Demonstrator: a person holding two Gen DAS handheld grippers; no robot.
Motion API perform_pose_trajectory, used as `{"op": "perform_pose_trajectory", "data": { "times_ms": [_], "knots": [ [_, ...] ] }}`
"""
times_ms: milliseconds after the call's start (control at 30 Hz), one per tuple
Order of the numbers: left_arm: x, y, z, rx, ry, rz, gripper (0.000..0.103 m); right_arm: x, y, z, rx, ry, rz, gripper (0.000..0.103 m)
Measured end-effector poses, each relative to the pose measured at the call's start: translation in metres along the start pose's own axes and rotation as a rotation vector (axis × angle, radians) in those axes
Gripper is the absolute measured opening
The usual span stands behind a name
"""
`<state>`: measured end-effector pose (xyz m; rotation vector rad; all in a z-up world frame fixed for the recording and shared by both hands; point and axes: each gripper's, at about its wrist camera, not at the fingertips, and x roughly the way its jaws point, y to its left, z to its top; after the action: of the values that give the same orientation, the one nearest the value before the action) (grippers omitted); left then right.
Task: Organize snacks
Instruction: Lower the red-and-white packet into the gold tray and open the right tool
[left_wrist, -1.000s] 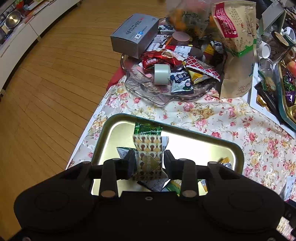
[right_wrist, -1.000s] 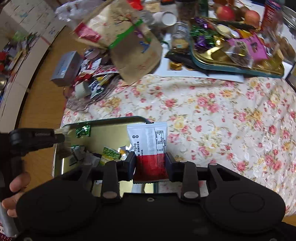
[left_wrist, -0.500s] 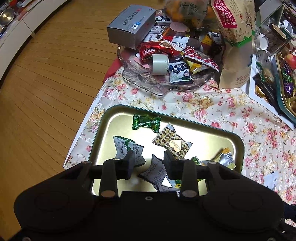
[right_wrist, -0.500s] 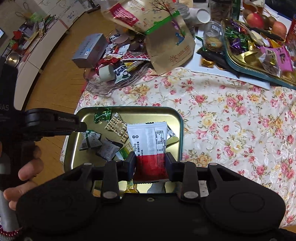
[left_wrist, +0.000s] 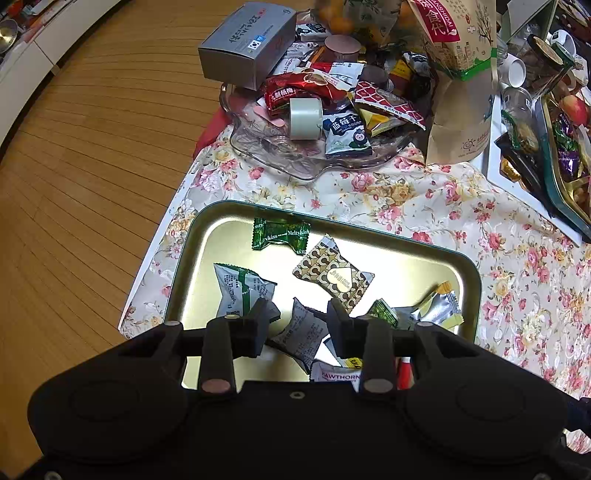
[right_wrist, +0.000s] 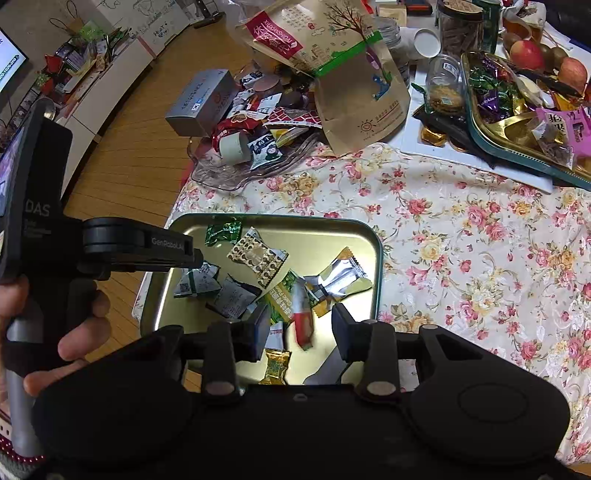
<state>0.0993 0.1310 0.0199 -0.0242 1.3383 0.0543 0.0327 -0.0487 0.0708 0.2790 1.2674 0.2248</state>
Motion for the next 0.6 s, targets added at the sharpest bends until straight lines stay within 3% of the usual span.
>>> {"op": "perform_pose_trajectory", "data": {
  "times_ms": [600],
  "knots": [
    [0.0, -0.002, -0.002, 0.014, -0.006, 0.017, 0.045, 0.018, -0.005, -0.002, 0.005, 0.051, -0.081, 0.039]
  ]
}}
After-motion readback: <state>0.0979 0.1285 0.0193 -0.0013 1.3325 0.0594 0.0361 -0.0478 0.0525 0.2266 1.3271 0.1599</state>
